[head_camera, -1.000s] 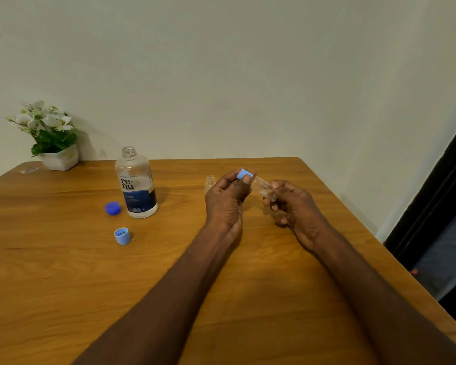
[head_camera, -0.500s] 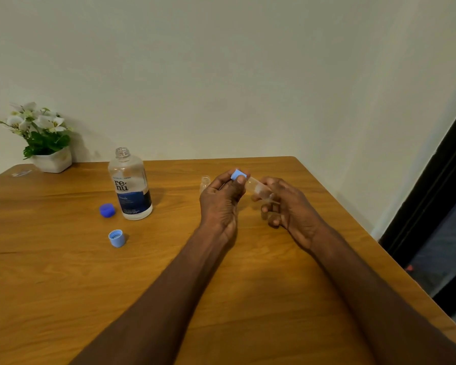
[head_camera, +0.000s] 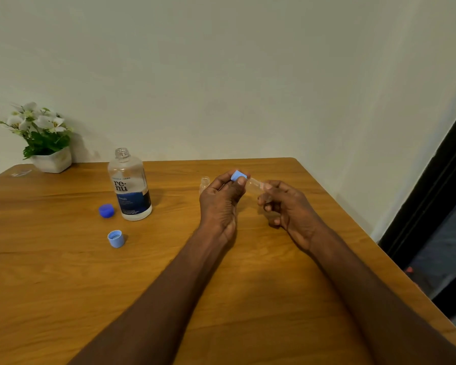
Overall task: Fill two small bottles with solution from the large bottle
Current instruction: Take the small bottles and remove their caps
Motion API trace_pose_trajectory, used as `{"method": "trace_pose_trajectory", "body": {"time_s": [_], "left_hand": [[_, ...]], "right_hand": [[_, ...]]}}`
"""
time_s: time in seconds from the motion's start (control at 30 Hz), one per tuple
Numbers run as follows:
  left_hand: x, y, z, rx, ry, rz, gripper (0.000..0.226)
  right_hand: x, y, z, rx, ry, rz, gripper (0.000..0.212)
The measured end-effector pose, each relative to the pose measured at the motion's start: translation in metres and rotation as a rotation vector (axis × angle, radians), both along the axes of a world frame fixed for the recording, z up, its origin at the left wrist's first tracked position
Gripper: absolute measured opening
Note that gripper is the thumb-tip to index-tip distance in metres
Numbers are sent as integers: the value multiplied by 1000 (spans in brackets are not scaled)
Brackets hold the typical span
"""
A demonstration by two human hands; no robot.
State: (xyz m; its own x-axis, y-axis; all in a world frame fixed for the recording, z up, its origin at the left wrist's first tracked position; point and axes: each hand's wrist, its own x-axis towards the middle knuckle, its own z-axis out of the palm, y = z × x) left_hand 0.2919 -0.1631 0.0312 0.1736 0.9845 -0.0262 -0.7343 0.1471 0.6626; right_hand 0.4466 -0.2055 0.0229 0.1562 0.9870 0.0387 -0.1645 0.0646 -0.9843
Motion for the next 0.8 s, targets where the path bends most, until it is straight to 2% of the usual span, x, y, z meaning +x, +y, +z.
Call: {"method": "trace_pose_trajectory", "body": {"time_s": [0.13,0.23,0.37,0.53,0.67,0.8], "left_hand": [[-1,0,1,2,-12,0,28],[0,-2,1,9,-9,-8,27],[0,-1,0,9,12,-15,31],[0,-1,-1,18,33,-19,30],[-2,-1,-1,22,25,-37,31],[-7,0,3,111,39,-30,29]], "right_hand": [[2,-1,1,5,11,49,30],[-1,-1,2,-17,0,48,43],[4,1,-2,13,2,26,25],[0,-1,1,-19,7,42,40],[0,-2,2,13,-50,26,23],[-2,-2,-1,59,-83,13,35]]}}
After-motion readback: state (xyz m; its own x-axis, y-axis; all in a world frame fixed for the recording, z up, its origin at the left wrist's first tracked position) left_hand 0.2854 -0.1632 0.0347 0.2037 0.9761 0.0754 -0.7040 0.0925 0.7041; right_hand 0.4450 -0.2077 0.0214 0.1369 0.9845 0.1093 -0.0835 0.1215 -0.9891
